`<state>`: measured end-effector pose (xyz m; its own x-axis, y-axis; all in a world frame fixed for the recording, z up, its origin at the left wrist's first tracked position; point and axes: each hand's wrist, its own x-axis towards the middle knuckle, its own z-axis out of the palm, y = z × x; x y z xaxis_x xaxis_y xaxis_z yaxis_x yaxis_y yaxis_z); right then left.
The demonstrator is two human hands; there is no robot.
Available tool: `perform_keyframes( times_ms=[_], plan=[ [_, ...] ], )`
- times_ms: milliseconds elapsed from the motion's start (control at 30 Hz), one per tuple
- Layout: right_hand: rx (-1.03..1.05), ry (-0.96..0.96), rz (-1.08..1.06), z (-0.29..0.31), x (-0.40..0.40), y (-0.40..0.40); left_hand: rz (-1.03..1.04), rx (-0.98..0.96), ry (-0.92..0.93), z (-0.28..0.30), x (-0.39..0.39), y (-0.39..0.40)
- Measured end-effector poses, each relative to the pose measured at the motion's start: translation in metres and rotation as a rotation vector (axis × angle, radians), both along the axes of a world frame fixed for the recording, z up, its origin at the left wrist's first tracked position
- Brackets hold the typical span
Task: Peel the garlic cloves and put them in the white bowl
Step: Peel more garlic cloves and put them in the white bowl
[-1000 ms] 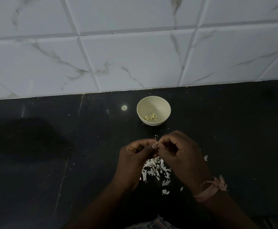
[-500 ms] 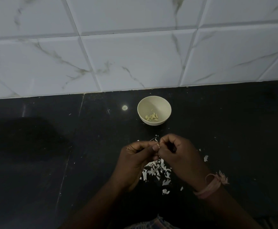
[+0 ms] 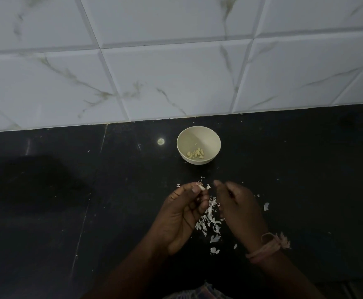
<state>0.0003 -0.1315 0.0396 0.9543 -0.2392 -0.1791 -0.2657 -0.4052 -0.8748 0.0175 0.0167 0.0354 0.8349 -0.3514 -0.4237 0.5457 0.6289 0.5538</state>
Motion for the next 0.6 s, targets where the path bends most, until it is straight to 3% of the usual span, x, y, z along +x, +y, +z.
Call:
perform_keyframes(
  times_ms=[100, 300, 433, 600],
  plan=[
    [-0.104, -0.077, 0.005, -0.004, -0.004, 0.002, 0.002, 0.001, 0.031, -0.002, 0.0, -0.002],
    [-0.037, -0.366, 0.117, 0.007, -0.009, 0.013, 0.008, 0.076, 0.027, -0.011, 0.001, -0.004],
    [-0.043, -0.32, 0.052, 0.0, -0.005, 0.012, 0.007, 0.149, -0.007, -0.015, 0.002, -0.004],
    [0.267, -0.093, -0.099, 0.0, -0.001, 0.01, -0.005, 0.399, -0.054, -0.017, 0.002, -0.003]
  ],
)
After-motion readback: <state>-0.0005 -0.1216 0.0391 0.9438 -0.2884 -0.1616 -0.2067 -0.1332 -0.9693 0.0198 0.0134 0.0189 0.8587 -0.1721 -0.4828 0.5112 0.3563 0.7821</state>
